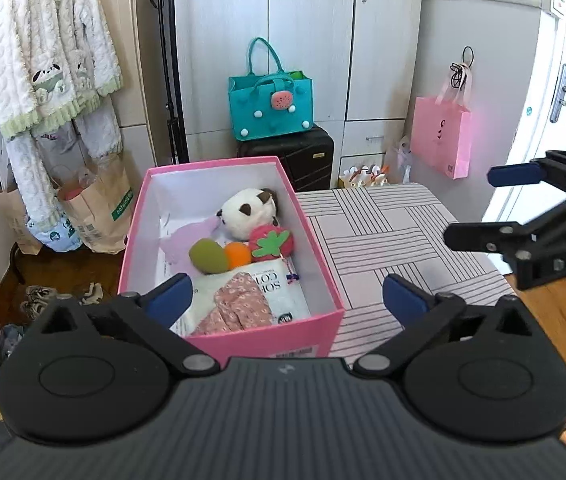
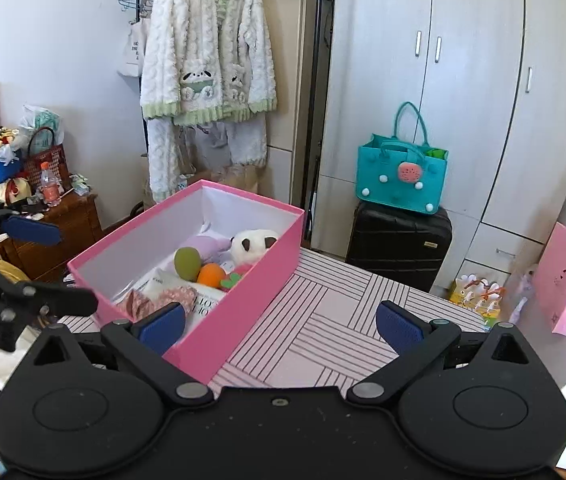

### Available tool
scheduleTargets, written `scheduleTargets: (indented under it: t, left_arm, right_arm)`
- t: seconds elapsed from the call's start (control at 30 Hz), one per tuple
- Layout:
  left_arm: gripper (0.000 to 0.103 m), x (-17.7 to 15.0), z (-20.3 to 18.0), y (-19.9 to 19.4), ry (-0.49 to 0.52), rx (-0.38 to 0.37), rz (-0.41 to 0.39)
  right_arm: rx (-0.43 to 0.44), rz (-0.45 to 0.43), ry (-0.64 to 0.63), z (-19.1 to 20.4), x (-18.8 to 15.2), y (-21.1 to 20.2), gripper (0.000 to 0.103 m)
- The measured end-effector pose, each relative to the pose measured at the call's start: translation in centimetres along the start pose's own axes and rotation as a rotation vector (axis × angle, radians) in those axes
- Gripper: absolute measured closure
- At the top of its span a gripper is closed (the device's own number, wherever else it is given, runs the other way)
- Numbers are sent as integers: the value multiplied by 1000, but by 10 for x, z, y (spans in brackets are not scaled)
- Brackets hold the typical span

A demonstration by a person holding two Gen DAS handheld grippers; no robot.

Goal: Organize soft objects

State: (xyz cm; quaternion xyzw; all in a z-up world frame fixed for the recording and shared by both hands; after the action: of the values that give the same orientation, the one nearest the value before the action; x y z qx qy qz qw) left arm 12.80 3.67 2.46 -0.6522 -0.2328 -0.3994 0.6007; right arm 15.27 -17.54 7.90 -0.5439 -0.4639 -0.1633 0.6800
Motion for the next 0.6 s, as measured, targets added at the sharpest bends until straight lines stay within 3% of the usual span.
scheduleTargets:
  t: [0.2, 0.27, 0.43, 0.6]
  left_arm:
    - [0, -9, -6, -1, -32, 47, 66]
    - [0, -10, -8, -5, -27, 54, 55]
    - [0, -10, -12, -14, -60, 69, 3]
    - [0, -14, -17, -16, -111, 53, 14]
  right_arm:
    - [-12, 10, 95, -5, -14, -19, 0]
    - [-11, 6, 112, -4, -19, -27, 0]
    - [-93, -12, 63, 10, -25, -37, 0]
    - [-137, -60, 28, 18, -29, -49, 0]
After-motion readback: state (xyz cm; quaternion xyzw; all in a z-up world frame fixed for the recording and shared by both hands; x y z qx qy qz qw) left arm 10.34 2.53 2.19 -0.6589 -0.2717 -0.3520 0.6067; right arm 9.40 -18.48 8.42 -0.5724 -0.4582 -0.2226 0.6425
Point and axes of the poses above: each gripper's, at about its wrist camera, not at the fingertips, and y roughly the way its jaws point, z to its left, x to its top, the point moved 5 cm from there along y, roughly the way its jaws point, and after that the axes turned 6 degrees about x, right-handed, at the moved point
